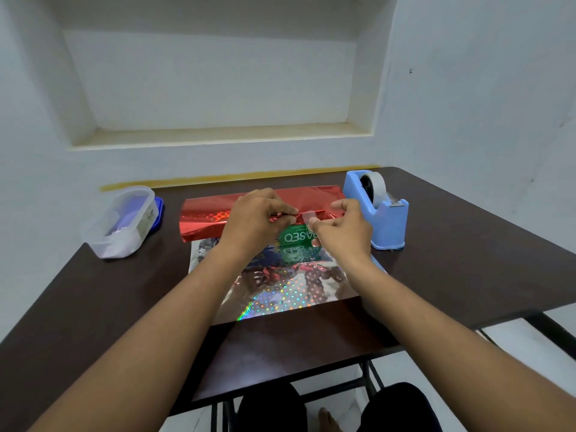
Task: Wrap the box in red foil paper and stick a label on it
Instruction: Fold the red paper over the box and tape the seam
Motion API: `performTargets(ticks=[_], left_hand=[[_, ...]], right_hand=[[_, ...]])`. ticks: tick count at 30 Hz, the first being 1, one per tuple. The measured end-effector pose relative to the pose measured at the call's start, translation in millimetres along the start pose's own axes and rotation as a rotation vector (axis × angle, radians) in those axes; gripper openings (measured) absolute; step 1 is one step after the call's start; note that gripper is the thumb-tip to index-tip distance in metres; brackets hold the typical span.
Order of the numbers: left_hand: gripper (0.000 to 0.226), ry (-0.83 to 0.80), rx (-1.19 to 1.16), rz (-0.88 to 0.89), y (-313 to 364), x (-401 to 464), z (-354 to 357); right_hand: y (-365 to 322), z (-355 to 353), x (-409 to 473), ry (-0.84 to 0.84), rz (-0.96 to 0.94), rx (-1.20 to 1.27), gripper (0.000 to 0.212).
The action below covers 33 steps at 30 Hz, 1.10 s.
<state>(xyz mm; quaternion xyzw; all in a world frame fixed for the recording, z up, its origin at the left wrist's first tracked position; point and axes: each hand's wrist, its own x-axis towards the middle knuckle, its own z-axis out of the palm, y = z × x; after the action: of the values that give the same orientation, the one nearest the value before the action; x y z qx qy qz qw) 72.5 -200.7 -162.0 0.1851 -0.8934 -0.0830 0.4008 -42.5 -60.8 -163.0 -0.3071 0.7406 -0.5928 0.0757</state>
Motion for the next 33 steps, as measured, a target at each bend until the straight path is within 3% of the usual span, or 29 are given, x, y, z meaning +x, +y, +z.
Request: performTargets(ticks=[11,14,17,20,25,33], left_hand=[[0.017,0.026,-0.010,-0.001,-5,0,3],[0.017,0.028,-0.009,0.012,-6,0,4],[0.016,0.041,-0.006,0.018,-7,0,4],[0.016,0.047,-0.013,0.011,-7,-1,5],[0.016,0.037,-0.021,0.011,-6,-1,3],[0.016,0.053,-0.012,0.024,-7,-1,3]], right_hand=[[10,18,12,0.014,0.186,-0.043,0.033],[14,19,17,0.029,0.085,-0.175,0.029],[20,12,23,0.005,-0.022,-0.443,0.051],[27,6,24,-0.025,-0.034,-0.572,0.041],[9,3,24,0.036,-0.171,-0.617,0.051],[25,3,24,-0.005,-0.240,-0.739,0.040]])
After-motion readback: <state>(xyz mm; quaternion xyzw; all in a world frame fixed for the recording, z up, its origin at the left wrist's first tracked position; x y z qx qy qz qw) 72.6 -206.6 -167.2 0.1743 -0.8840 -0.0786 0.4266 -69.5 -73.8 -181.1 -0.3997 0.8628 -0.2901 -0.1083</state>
